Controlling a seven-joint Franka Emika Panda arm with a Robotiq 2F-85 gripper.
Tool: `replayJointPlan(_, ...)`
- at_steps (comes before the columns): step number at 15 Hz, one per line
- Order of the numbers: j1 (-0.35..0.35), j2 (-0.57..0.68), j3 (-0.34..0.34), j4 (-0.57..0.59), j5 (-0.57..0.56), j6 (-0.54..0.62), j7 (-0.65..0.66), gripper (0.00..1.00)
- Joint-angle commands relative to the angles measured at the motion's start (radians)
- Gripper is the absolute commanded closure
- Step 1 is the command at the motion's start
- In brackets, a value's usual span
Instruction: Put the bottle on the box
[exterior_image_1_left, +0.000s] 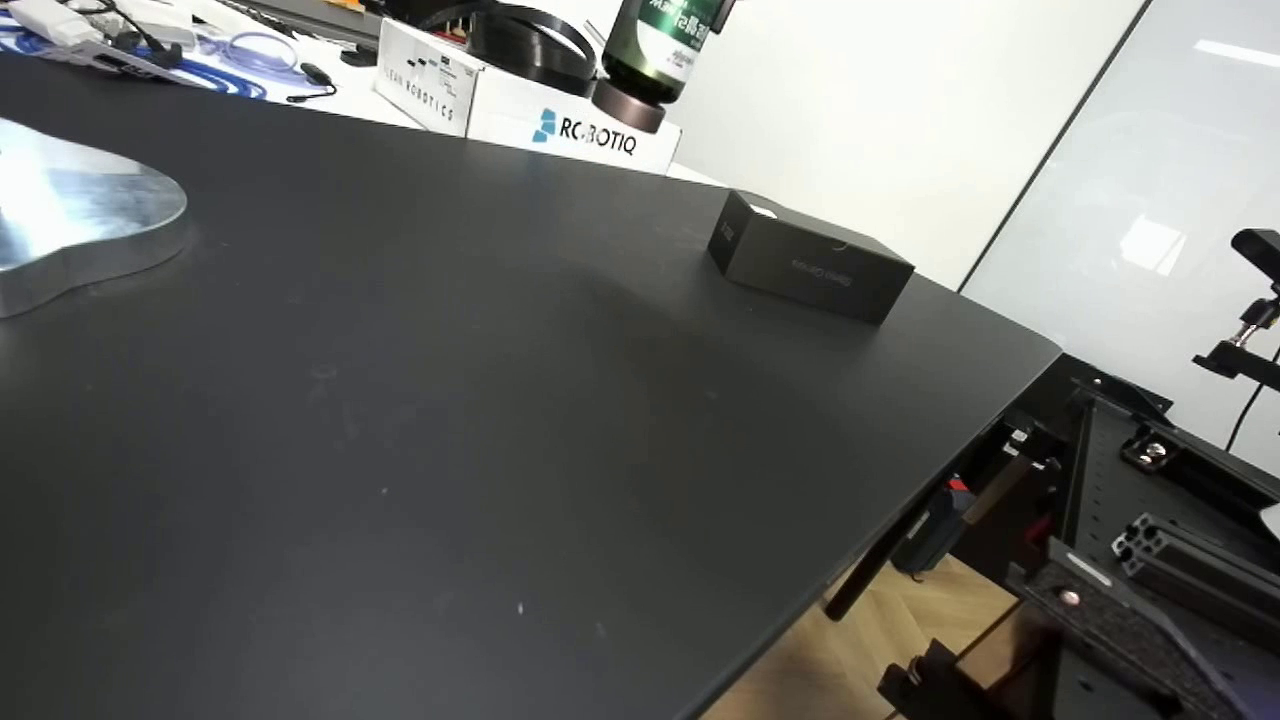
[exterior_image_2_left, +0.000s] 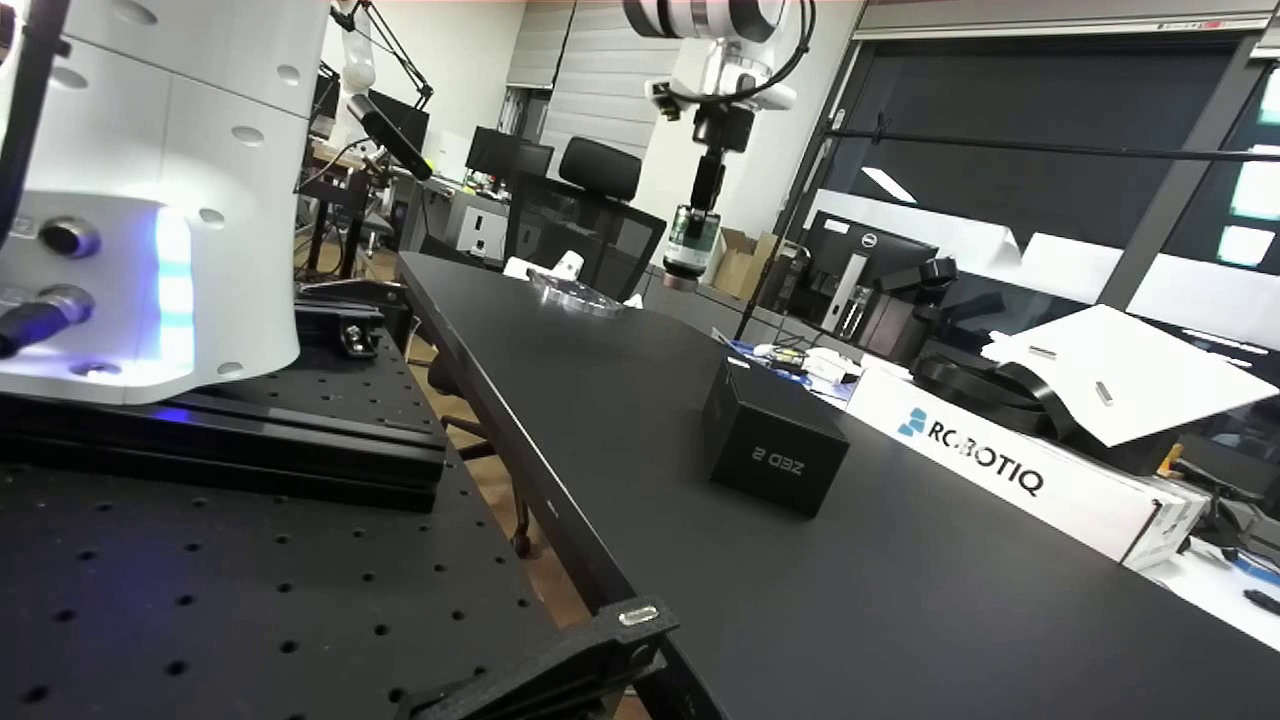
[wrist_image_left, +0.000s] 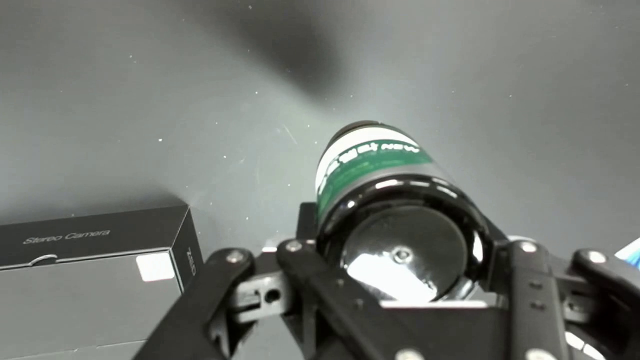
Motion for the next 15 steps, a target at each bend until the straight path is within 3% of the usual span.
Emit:
replayJointPlan(1,-0.052,-0.114,0.015,-0.088,-0.026,-0.009,-0.011,0.55)
replayJointPlan(9,-0.229,-0.215,-0.030,-0.153,-0.017,-0.041,-0.064,0.55)
replayJointPlan(15,-0.311,-0.227,-0.056,-0.222,-0.024,-0.096,-0.109,0.55)
